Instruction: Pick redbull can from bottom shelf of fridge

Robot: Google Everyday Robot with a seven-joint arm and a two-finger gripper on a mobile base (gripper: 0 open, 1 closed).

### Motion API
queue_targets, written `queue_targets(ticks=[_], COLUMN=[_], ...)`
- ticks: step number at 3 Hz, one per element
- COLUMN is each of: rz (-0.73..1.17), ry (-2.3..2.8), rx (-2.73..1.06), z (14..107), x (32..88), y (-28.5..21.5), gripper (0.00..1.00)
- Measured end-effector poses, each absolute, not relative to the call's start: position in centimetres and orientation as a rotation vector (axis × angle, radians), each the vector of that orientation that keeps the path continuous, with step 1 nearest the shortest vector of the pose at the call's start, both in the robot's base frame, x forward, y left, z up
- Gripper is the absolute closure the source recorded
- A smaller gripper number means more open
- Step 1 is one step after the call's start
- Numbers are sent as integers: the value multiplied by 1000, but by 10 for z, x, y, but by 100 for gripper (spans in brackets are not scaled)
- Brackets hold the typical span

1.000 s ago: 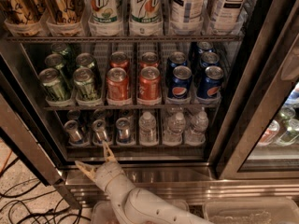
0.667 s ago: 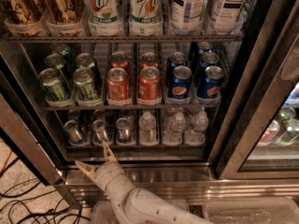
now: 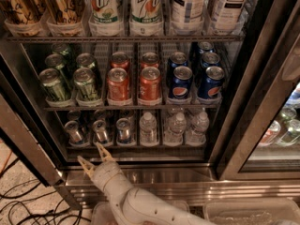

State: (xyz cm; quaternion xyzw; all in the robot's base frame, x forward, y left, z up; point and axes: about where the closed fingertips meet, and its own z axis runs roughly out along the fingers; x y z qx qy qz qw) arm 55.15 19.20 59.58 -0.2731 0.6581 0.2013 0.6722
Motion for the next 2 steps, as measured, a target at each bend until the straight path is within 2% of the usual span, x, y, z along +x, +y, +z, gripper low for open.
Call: queue_targets(ticks=[2], rz=[449], ry=[1505], rx=[-579], z=[596], x=[558], y=[187], gripper=[34])
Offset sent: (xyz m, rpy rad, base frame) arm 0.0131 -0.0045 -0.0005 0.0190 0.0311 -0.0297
